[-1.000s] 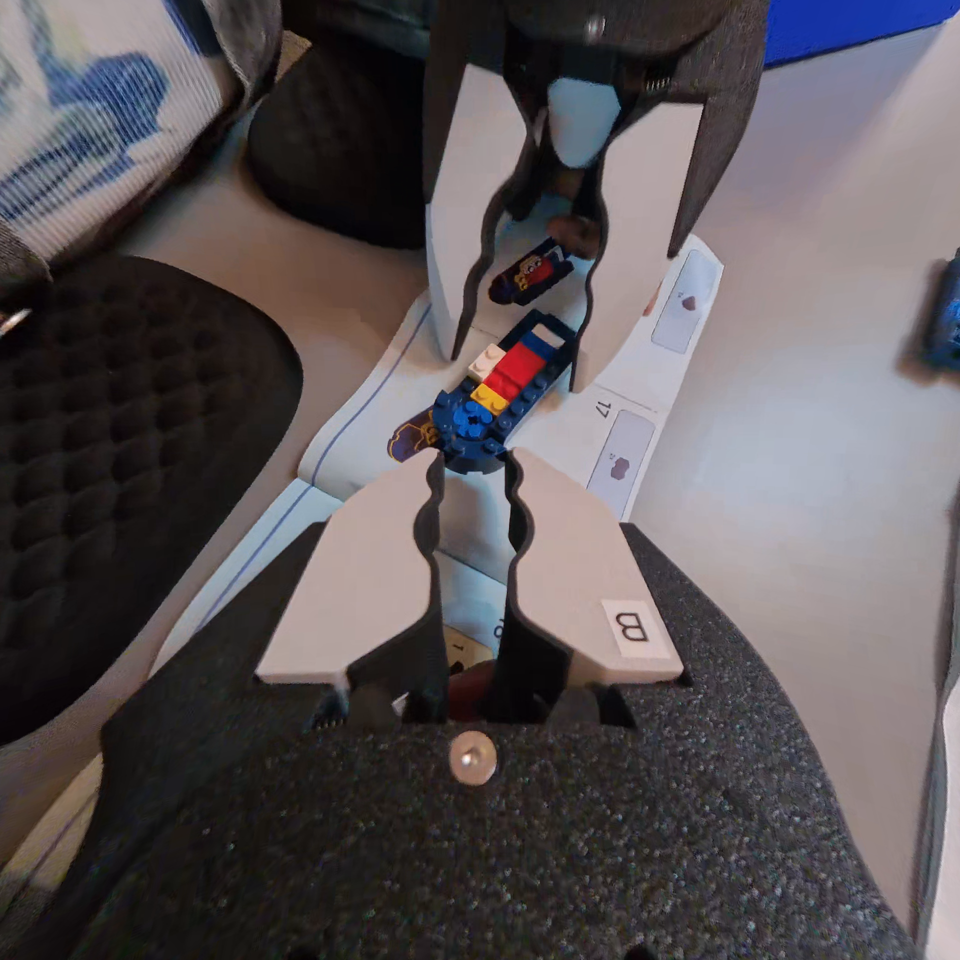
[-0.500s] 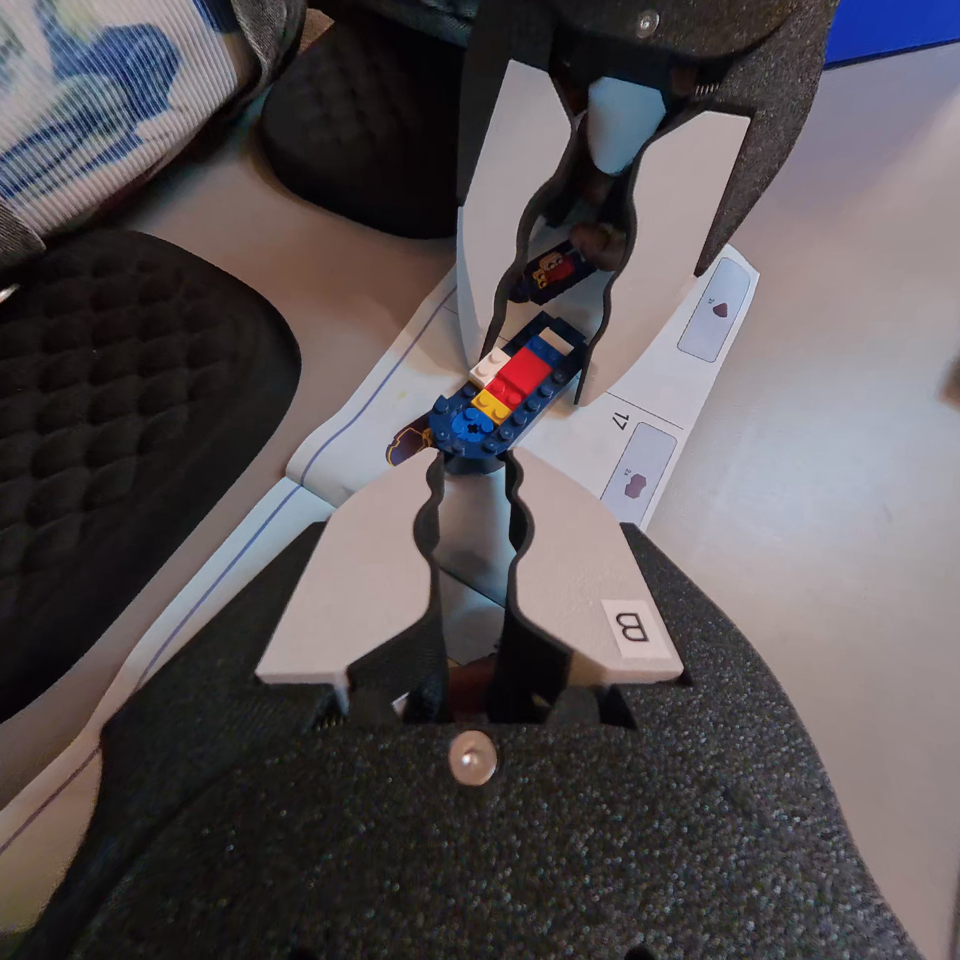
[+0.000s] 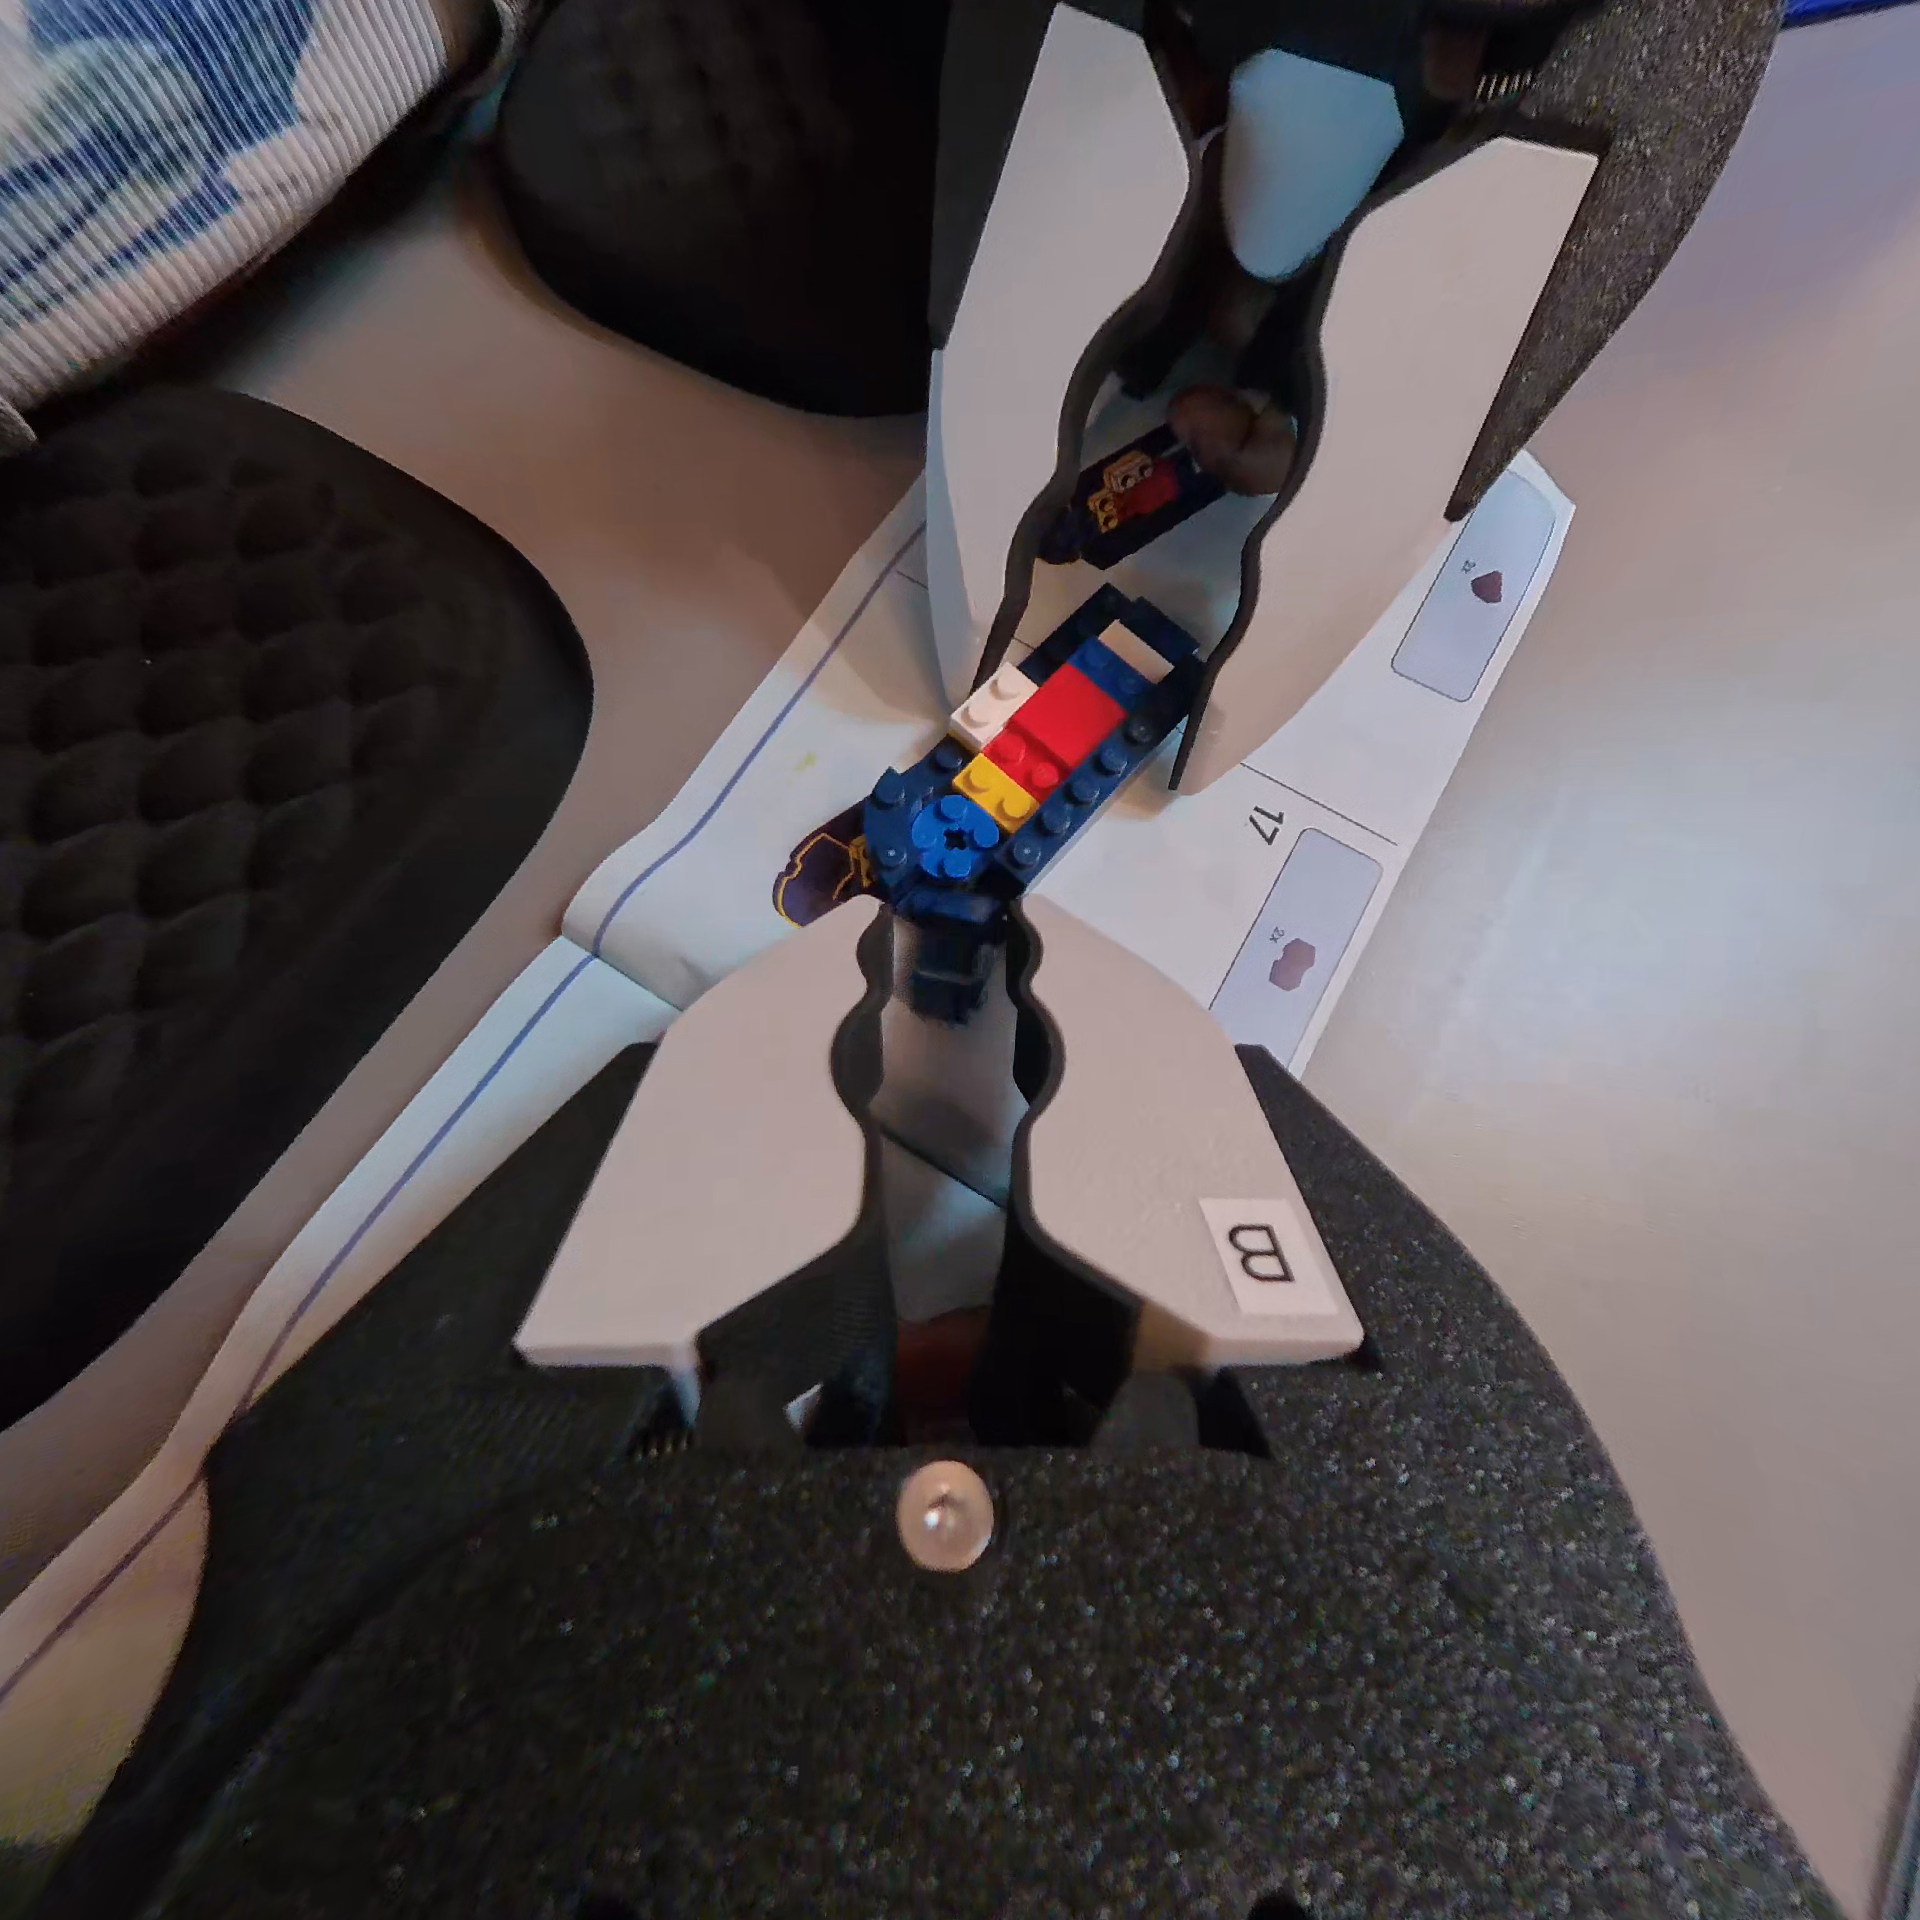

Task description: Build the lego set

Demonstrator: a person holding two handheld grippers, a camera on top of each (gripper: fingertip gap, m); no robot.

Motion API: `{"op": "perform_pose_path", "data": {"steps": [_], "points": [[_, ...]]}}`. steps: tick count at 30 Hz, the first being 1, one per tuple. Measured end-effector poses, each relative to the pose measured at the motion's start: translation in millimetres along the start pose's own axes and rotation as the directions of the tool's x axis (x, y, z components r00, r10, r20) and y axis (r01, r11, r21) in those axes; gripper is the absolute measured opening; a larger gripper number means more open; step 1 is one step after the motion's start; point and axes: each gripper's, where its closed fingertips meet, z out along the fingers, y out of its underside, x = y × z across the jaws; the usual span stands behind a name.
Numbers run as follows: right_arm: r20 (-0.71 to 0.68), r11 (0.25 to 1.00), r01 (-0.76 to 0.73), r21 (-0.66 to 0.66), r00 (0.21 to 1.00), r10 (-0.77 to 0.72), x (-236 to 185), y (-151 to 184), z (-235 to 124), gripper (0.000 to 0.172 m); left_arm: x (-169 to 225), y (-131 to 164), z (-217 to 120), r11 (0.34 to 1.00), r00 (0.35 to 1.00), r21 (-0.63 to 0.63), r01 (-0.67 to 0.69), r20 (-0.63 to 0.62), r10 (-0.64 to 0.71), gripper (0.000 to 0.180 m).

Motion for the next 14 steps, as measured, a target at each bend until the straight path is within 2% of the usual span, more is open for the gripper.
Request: {"op": "perform_pose_path", "data": {"steps": [4, 12, 14], "points": [[-0.013, 1.0, -0.004, -0.029, 1.0, 0.003, -1.3, -0.1, -1.9, 0.021, -0.3, -0.1, 0.0, 1.0, 1.0, 0.0, 0.0, 0.0, 0.0, 0.039], [-0.062, 0.991, -0.123, -0.048, 0.991, 0.12, 0.0, 7.9, -11.1, 0.023, 0.5, -0.8, -0.7, 1.0, 1.0, 0.006, -0.005, 0.004, 0.005, 0.04], [-0.101, 0.992, -0.116, -0.053, 0.989, 0.11, 1.6, 8.3, -9.0, 0.011, -0.5, -3.6, -3.3, 0.998, 0.998, 0.022, 0.056, -0.009, -0.056, 0.048]]}}
